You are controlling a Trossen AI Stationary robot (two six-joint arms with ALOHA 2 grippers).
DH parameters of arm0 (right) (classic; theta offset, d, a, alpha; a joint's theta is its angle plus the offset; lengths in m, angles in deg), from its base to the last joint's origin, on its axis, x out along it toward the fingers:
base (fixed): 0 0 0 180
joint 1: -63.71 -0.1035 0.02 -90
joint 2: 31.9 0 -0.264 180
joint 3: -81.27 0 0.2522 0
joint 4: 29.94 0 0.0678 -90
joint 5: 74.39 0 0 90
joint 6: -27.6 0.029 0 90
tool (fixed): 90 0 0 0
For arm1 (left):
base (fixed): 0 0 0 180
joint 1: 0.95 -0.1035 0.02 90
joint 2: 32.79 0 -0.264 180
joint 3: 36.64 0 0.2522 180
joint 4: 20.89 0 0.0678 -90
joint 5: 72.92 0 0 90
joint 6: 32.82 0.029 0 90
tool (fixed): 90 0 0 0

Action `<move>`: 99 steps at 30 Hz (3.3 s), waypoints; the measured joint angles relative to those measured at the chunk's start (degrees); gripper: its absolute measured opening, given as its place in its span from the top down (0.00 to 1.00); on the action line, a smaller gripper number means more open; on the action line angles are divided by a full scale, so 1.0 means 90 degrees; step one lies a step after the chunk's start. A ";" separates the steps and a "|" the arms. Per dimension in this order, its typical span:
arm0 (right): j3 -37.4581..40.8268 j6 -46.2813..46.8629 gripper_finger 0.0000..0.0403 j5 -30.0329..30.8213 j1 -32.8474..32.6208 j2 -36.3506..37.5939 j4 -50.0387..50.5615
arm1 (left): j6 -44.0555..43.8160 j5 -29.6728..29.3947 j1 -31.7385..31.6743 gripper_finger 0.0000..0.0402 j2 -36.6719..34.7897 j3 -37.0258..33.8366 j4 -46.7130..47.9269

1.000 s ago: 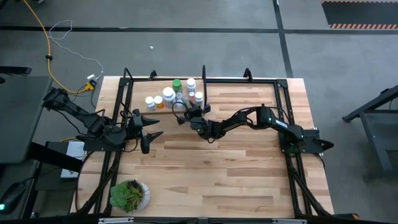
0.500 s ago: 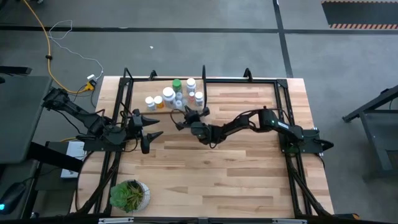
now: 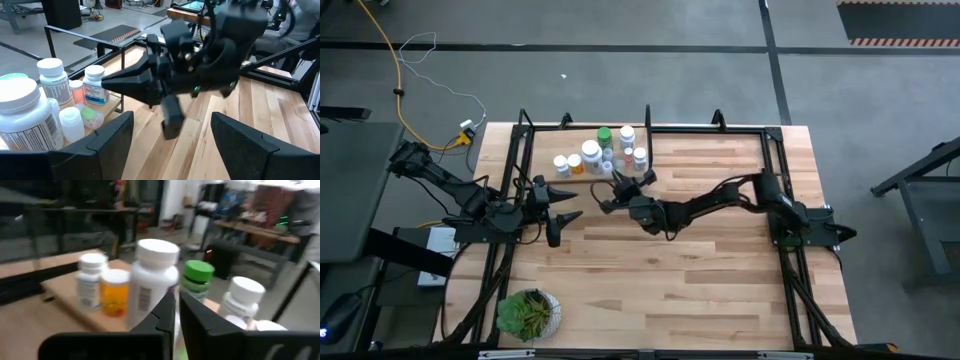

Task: Pick and place medicine bottles onto shelf by color
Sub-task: Adjust the small green pill bottle on the shelf

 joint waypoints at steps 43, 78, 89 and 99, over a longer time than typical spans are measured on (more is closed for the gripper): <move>-0.0005 0.5265 0.41 -0.2266 0.0480 0.0584 0.4106 | -0.0005 0.0002 0.0000 0.36 0.0000 0.0000 -0.0035; -0.0010 0.6239 0.41 -0.1313 0.0626 0.0190 0.3569 | 0.0046 0.0000 0.0000 0.36 -0.0002 0.0000 -0.0206; -0.0010 0.6575 0.41 -0.1657 0.0756 0.0190 0.3678 | 0.0046 0.0000 0.0000 0.36 -0.0002 0.0000 -0.0204; -0.0010 0.6857 0.41 -0.1992 0.0864 0.0190 0.4064 | 0.0046 0.0002 0.0000 0.36 -0.0002 0.0000 -0.0199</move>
